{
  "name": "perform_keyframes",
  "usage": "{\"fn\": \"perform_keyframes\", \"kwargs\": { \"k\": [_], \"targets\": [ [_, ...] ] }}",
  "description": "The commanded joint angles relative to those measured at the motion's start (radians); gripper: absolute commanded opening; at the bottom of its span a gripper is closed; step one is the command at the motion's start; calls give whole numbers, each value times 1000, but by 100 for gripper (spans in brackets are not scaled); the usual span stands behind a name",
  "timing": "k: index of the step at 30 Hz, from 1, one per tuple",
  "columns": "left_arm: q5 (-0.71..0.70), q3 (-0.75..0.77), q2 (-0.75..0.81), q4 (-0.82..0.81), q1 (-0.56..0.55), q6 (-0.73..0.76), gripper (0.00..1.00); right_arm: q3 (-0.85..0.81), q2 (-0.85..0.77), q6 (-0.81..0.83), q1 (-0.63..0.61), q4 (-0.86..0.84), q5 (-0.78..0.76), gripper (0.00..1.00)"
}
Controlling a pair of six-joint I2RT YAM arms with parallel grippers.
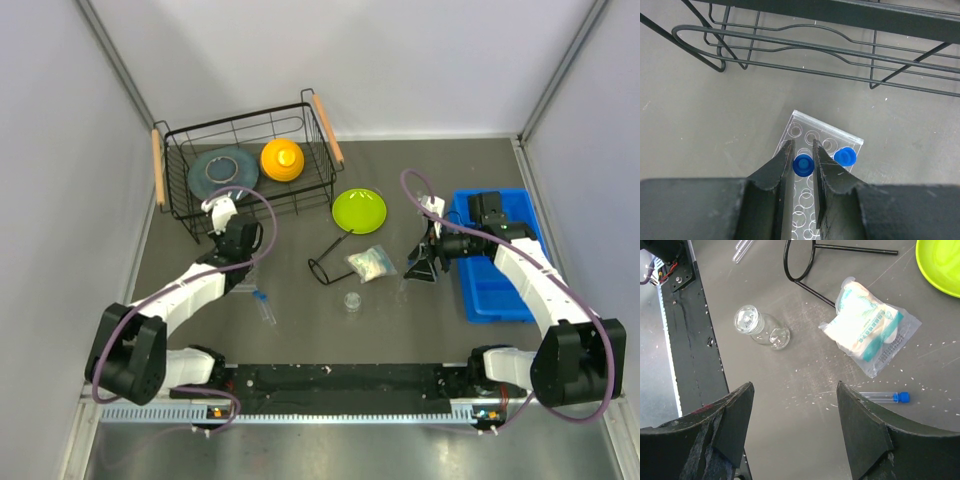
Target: Organize the chemistry lab equipment
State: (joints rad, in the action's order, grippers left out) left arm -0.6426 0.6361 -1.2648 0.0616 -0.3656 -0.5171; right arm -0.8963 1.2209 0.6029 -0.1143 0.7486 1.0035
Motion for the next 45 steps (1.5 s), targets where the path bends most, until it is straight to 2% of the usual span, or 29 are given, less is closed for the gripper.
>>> {"fn": "perform_keyframes", "kwargs": {
  "k": [1,7,11,21,26,31,34,38,45],
  "targets": [
    [20,33,-15,-13,8,-32,13,-4,-1,26,15,-11,30,68],
    [29,8,-5,-8,8,-63,20,-6,-1,26,16,-11,32,68],
    [29,-10,27,0,10,-66,31,-6,0,26,15,-11,32,68],
    [67,-16,165,55,10,-58,48,-3,-11,31,15,-9,27,68],
    [141,-33,289,107,8,-46,66,-3,-29,32,16,-12,3,68],
    [236,-61,493,153,8,8,84,-4,-54,-17,16,-26,-43,68],
    [279,-67,631,199,8,34,98,-4,-69,-63,13,-32,-91,68],
    [354,-78,804,245,8,32,99,-15,-61,-146,5,-35,-192,68],
    [534,-102,926,276,8,-27,99,-15,34,-385,-102,-69,-477,67]
  ]
}}
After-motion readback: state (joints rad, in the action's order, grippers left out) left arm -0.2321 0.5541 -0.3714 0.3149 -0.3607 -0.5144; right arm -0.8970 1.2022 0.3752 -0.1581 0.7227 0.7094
